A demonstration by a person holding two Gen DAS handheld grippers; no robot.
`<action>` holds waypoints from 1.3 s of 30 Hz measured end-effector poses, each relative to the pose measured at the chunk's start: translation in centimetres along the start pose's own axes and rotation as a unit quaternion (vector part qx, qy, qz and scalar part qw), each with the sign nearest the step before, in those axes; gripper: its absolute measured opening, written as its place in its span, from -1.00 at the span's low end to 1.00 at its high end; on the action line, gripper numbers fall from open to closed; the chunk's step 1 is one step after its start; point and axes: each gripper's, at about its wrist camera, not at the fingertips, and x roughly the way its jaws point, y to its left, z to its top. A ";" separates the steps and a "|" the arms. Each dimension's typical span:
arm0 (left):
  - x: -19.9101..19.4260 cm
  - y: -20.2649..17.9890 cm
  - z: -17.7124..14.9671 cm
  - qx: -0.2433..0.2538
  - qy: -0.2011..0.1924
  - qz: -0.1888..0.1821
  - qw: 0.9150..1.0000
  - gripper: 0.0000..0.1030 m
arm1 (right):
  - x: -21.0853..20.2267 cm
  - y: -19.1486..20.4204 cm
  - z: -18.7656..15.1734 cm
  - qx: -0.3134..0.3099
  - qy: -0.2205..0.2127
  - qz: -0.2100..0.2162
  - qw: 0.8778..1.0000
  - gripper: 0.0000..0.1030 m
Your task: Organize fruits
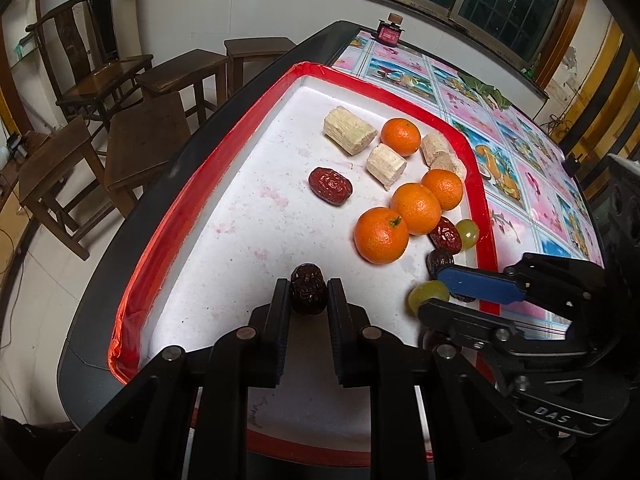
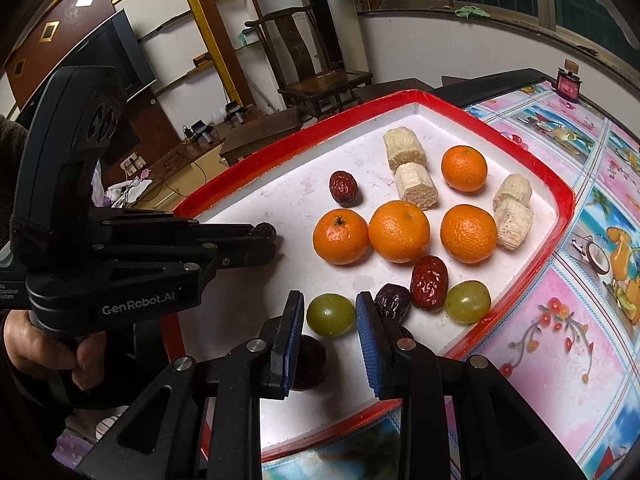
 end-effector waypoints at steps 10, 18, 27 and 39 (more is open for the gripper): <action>-0.3 -0.4 -0.5 -0.002 -0.004 0.010 1.000 -0.69 | -3.8 0.6 -1.1 0.005 -0.034 0.005 0.999 -0.28; -1.1 -1.7 -1.2 0.011 -0.019 0.026 0.999 0.03 | -7.2 0.5 -3.1 0.018 -0.059 -0.003 0.998 0.24; -3.9 -3.7 -1.9 0.036 -0.104 0.074 0.991 0.54 | -10.3 0.3 -6.1 0.032 -0.083 -0.017 0.996 0.43; -4.9 -3.0 -2.5 -0.030 -0.084 0.017 0.996 0.55 | -12.8 0.2 -8.7 0.029 -0.093 -0.044 0.994 0.65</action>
